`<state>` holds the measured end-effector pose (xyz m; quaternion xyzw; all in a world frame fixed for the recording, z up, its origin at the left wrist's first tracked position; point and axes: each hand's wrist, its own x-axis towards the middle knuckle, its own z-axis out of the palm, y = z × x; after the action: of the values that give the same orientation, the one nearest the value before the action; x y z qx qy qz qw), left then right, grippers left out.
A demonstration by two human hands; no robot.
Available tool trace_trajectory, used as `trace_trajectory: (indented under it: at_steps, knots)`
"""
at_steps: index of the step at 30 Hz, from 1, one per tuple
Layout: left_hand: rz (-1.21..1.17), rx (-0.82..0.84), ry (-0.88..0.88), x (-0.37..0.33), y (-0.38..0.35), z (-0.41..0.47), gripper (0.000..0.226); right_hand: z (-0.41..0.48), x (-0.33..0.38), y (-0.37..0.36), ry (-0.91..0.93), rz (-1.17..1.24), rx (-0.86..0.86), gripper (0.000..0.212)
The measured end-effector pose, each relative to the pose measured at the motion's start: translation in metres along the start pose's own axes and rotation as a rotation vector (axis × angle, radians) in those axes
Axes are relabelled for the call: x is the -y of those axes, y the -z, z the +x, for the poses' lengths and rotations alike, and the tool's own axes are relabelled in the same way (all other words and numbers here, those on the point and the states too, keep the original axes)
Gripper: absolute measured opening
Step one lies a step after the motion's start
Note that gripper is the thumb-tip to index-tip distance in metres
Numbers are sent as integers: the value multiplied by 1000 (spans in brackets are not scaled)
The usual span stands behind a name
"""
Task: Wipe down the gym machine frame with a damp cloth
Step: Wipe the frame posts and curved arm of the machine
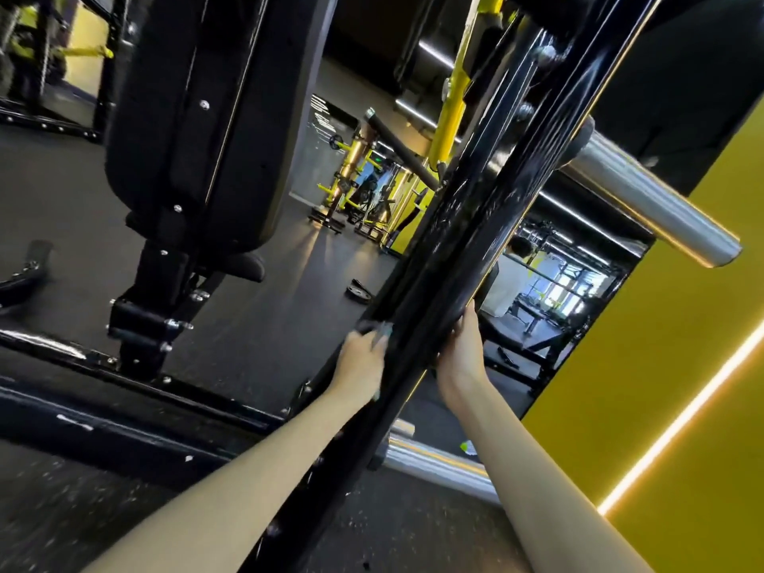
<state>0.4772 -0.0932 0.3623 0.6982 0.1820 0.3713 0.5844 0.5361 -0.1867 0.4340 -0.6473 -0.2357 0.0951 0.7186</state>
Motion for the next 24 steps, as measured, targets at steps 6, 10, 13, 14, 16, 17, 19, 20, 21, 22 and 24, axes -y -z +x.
trace_trajectory:
  at_steps: [6,10,13,14,16,17,19,20,21,22,24]
  knots:
    - [-167,31,11,-21,12,-18,29,-16,-26,10,-62,-17,21,47]
    - [-38,-19,-213,-51,11,-16,27,-17,-30,10,-101,17,36,45]
    - [128,-5,-60,18,8,-30,23,-14,-32,14,-206,185,-20,52]
    - [142,14,39,40,9,-42,25,-12,-35,15,-237,236,-34,54]
    - [161,68,134,59,15,-58,25,-7,-41,13,-258,226,-18,55]
    - [174,75,109,55,17,-58,25,-7,-43,9,-258,201,0,55]
    - [166,47,16,35,18,-45,28,-10,-45,-1,-289,199,72,55]
    - [138,23,-29,22,18,-39,29,-12,-47,-4,-299,197,91,53]
    - [107,-6,-72,11,15,-36,29,-13,-48,-5,-307,200,94,52]
    - [81,-44,-100,6,10,-34,29,-13,-49,-5,-313,200,97,52]
    - [92,-105,-78,11,-1,-39,28,-14,-50,-1,-311,216,81,55]
